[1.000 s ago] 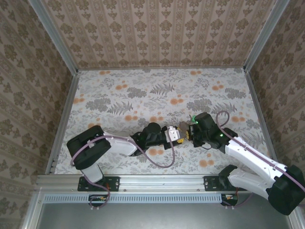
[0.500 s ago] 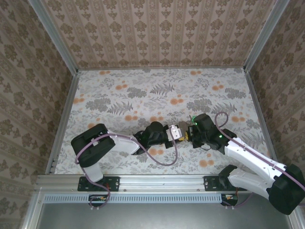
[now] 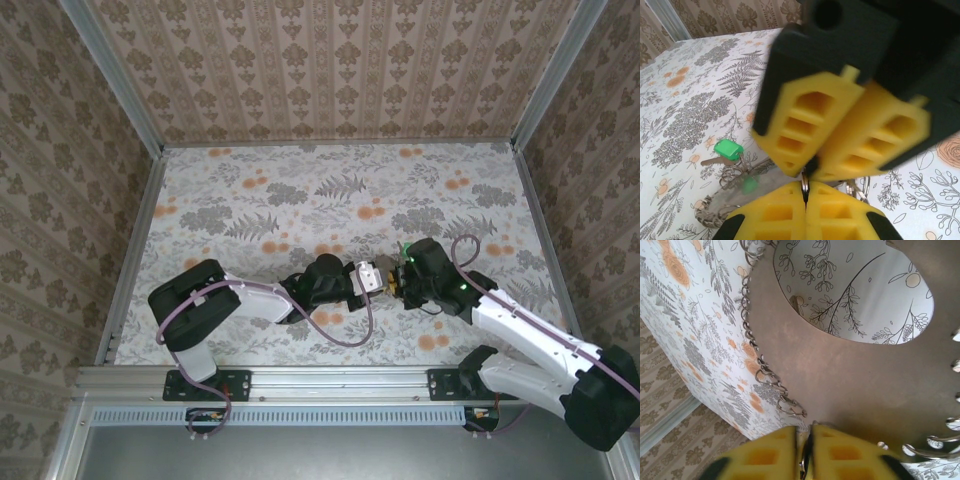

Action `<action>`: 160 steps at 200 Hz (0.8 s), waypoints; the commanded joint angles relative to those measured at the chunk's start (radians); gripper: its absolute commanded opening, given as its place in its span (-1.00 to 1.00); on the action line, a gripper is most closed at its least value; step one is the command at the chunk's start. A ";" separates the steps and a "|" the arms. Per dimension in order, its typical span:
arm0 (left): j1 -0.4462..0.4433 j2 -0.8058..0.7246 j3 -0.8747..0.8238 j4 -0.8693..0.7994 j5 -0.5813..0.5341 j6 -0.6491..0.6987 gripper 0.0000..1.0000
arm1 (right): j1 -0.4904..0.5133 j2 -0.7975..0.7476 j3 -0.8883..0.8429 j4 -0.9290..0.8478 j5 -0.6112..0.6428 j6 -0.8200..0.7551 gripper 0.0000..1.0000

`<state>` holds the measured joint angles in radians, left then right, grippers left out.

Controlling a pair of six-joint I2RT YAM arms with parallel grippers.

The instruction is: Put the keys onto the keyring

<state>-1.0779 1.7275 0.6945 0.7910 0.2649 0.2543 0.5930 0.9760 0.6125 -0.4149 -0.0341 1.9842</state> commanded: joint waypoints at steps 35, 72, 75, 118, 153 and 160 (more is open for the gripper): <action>0.082 -0.120 -0.012 0.030 0.101 -0.049 -1.00 | 0.002 -0.210 -0.020 -0.012 0.225 -0.510 -0.09; 0.159 -0.240 -0.002 -0.079 0.284 -0.027 -1.00 | 0.002 -0.327 -0.071 0.201 0.218 -1.340 -0.20; 0.165 -0.247 0.001 -0.091 0.299 -0.024 -1.00 | 0.001 -0.334 -0.079 0.223 0.199 -1.416 -0.25; 0.203 -0.352 0.036 -0.205 0.507 0.027 -1.00 | -0.001 -0.362 -0.088 0.256 -0.197 -2.150 -0.47; 0.203 -0.416 0.070 -0.337 0.573 0.075 -1.00 | -0.001 -0.341 -0.045 0.191 -0.421 -2.309 -0.31; 0.203 -0.426 0.069 -0.341 0.578 0.074 -1.00 | -0.001 -0.337 -0.042 0.197 -0.438 -2.312 -0.30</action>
<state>-0.8810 1.3548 0.7219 0.5144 0.7338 0.2848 0.5919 0.6308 0.5266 -0.2012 -0.2749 -0.0937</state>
